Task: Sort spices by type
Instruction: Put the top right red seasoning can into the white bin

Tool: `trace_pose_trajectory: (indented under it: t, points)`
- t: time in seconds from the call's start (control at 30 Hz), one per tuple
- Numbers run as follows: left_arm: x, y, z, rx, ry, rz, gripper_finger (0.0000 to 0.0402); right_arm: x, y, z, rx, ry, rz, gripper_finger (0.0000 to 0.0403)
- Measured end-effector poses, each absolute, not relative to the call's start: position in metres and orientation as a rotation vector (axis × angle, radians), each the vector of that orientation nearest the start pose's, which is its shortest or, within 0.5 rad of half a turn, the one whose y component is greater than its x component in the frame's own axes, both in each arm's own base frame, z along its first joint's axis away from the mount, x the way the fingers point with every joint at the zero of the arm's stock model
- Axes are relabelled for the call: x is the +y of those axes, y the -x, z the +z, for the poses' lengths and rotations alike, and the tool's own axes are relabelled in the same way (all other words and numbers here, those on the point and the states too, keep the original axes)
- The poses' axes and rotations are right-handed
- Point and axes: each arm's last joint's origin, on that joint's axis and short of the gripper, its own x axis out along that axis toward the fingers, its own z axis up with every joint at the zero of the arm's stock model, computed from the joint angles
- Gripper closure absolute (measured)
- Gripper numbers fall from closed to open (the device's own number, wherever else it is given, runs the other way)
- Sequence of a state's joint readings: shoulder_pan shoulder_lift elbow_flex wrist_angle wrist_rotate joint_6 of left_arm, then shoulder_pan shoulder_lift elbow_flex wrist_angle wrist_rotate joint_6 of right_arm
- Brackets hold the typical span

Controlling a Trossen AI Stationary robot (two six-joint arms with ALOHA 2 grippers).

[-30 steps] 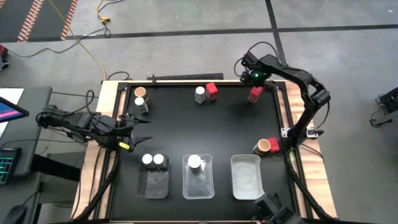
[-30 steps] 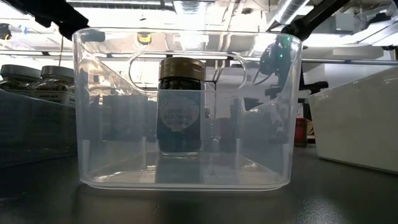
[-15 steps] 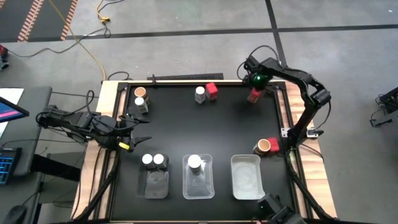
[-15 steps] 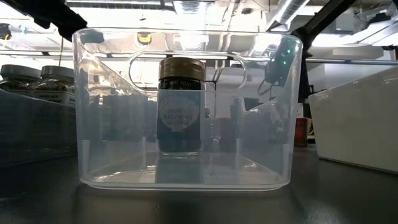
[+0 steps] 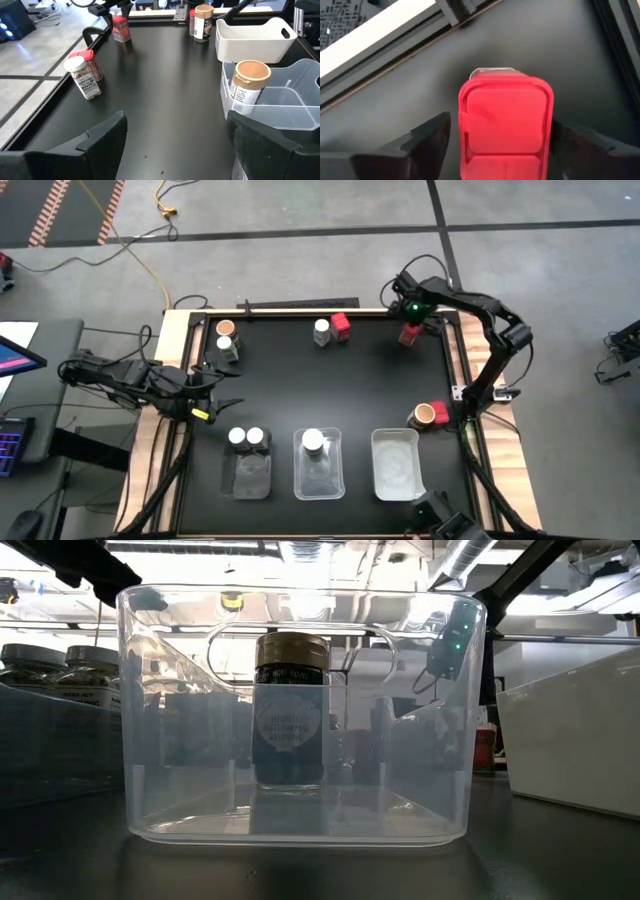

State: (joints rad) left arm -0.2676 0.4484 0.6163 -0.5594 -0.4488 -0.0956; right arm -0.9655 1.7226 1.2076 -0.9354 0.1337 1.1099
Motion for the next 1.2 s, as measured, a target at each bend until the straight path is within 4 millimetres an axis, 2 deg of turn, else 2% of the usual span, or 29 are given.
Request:
trace_pose_trajectory:
  t: [0.13,0.27,0.6,0.77,0.97,1.1,1.2]
  points:
    - [-0.014,-0.100,0.282,0.358,-0.042,0.196,0.0079,-0.261,-0.175,0.200,0.783,-1.425,-1.648,0.0104]
    - [-0.014,-0.100,0.282,0.358,-0.041,0.196,0.0079,-0.262,-0.174,0.200,0.800,-1.411,-1.637,0.0128]
    - [-0.014,-0.100,0.282,0.358,-0.041,0.196,0.0079,-0.259,-0.173,0.200,0.945,-1.308,-1.532,0.0149]
    - [-0.014,-0.100,0.282,0.357,-0.036,0.197,0.0079,-0.258,-0.173,0.204,1.042,-1.265,-1.408,0.0150]
    - [-0.014,-0.100,0.282,0.354,-0.019,0.200,0.0079,-0.255,-0.184,0.232,1.143,-1.116,-1.262,0.0151]
    - [-0.014,-0.100,0.282,0.355,-0.019,0.201,0.0079,-0.245,-0.194,0.268,1.070,-0.993,-1.203,0.0152]
    - [-0.014,-0.100,0.282,0.356,-0.019,0.201,0.0079,-0.231,-0.197,0.298,1.006,-0.889,-1.142,0.0152]
